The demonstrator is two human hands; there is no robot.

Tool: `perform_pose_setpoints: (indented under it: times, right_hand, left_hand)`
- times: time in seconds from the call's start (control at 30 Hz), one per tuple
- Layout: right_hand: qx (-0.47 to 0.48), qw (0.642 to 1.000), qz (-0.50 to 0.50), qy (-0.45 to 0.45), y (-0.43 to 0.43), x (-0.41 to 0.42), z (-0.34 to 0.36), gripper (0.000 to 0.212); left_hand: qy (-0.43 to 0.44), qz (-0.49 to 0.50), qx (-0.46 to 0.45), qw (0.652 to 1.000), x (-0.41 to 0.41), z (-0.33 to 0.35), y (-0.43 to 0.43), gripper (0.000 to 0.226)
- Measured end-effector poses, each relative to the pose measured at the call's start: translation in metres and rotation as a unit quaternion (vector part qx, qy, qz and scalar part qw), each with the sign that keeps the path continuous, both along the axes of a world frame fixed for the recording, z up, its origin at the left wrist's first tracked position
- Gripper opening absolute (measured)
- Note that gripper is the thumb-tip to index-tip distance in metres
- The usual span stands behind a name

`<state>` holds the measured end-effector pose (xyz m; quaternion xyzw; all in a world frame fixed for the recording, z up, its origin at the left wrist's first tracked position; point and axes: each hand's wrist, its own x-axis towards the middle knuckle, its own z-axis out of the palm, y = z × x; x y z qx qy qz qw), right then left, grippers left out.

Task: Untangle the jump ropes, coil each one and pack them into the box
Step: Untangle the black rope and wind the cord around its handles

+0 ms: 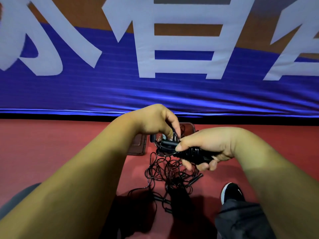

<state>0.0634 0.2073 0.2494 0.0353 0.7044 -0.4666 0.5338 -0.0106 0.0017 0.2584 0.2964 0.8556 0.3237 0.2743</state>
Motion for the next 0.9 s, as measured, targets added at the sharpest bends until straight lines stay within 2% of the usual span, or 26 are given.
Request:
perform_pose_setpoints:
  times: [0.13,0.27,0.33,0.43,0.6,0.73,0.9]
  right_hand:
    - [0.09,0.991,-0.037,0.091,-0.006,-0.003,-0.004,0.028]
    - [0.15,0.961,-0.14,0.187,-0.004,-0.012,-0.017,0.016]
    - [0.151,0.942,-0.202,0.221,-0.004,-0.017,-0.023,0.017]
    - [0.139,0.914,-0.277,0.261,-0.004,-0.025,-0.028,0.02]
    - [0.108,0.91,-0.29,0.278,-0.005,-0.027,-0.031,0.02]
    - [0.092,0.912,-0.292,0.275,-0.006,-0.029,-0.029,0.021]
    - [0.081,0.91,-0.3,0.276,-0.012,-0.027,-0.023,0.019]
  left_hand:
    - [0.097,0.009,-0.037,0.994,0.006,0.005,0.014,0.023]
    - [0.165,0.023,-0.052,0.985,0.013,0.002,0.026,0.023]
    - [0.169,0.047,-0.053,0.983,0.013,0.0,0.028,0.024]
    - [0.12,0.103,-0.065,0.985,0.009,-0.001,0.028,0.014]
    - [0.069,0.102,-0.133,0.983,0.004,-0.011,0.028,0.034]
    - [0.098,0.136,-0.171,0.971,0.005,-0.013,0.031,0.032]
    - [0.147,0.159,-0.176,0.96,0.005,-0.014,0.034,0.043]
